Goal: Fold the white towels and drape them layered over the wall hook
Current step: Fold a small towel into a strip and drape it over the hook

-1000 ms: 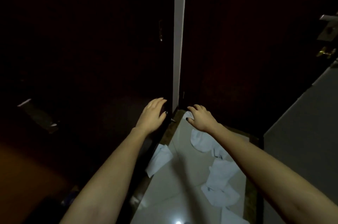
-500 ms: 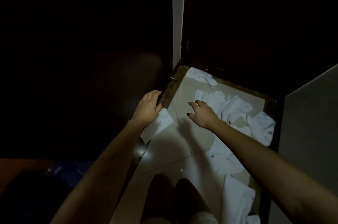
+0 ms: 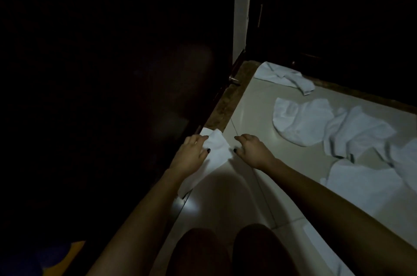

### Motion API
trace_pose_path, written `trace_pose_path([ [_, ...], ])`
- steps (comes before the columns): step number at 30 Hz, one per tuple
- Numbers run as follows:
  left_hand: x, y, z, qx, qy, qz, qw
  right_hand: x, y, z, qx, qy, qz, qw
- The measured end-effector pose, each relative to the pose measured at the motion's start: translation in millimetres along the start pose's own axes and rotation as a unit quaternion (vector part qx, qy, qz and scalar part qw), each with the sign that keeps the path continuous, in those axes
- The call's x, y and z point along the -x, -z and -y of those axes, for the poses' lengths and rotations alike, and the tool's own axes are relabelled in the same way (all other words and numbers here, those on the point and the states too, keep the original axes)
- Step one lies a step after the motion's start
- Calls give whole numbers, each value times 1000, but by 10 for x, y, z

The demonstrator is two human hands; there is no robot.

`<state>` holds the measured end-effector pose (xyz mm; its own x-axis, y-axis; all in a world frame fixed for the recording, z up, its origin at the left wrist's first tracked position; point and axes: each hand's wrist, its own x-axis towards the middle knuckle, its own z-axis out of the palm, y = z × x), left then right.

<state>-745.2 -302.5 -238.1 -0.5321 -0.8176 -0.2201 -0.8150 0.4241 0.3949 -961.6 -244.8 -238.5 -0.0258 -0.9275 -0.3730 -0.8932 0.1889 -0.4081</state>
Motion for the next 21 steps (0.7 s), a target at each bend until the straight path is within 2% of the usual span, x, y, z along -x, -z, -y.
trace_pose_path([
  [5,-397,-823,618,-3,0,18,1000,-619,-873,-329,-14,16,5,1000],
  [11,-626,-1751,1041,32,22,9,999,-1070,-1573,-557,-75,-24,-40,996],
  [13,-651,-1987,1157,-4,18,9,1000,-1211,-1758,-593,-58,-34,-35,997],
  [16,-629,-2239,1318,-18,11,-35,999,-1356,-1984,-630,-35,-51,-39,997],
  [19,-703,-2335,1261,-48,31,-96,994,-1410,-2111,-631,-76,-89,-75,990],
  [21,-768,-2319,1189,-111,60,-85,988,-1395,-2131,-619,-93,-109,-84,986],
])
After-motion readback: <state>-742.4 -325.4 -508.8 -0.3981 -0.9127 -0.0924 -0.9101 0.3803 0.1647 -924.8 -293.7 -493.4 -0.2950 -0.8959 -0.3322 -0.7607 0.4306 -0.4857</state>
